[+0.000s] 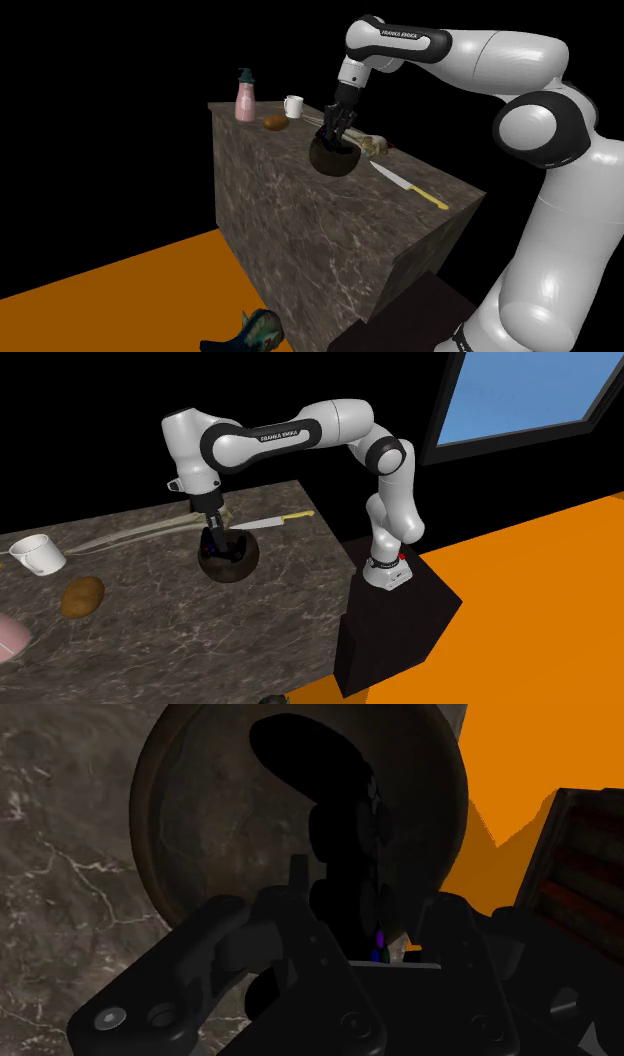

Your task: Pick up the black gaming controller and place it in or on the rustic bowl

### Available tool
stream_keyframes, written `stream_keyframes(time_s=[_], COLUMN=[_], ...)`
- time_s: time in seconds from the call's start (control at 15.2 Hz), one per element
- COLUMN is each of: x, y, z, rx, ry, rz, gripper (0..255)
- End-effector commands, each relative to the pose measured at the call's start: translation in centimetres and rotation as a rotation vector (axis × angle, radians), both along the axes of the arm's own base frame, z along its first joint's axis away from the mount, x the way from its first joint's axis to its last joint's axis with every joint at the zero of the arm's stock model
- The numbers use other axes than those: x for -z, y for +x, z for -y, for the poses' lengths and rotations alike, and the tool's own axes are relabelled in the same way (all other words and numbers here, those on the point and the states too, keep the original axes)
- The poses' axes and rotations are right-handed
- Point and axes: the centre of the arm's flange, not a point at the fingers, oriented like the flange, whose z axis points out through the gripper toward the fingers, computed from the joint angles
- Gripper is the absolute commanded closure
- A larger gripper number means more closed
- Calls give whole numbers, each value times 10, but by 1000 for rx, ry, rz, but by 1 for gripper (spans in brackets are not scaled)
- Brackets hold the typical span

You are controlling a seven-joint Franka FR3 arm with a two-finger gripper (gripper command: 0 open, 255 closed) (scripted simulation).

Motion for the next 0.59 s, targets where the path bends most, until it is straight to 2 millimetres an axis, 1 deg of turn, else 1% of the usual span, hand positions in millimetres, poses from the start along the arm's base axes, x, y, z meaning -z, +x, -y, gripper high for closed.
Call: stream_keyframes(time_s=[0.0, 0.33, 0.4, 0.53], x=[2, 2, 2, 2], y=[0, 0, 0, 0], z=[1, 1, 1, 1], rx=[0, 0, 0, 0], ry=[0, 0, 0, 0], rz=[1, 1, 1, 1], gripper=[255, 255, 0, 0])
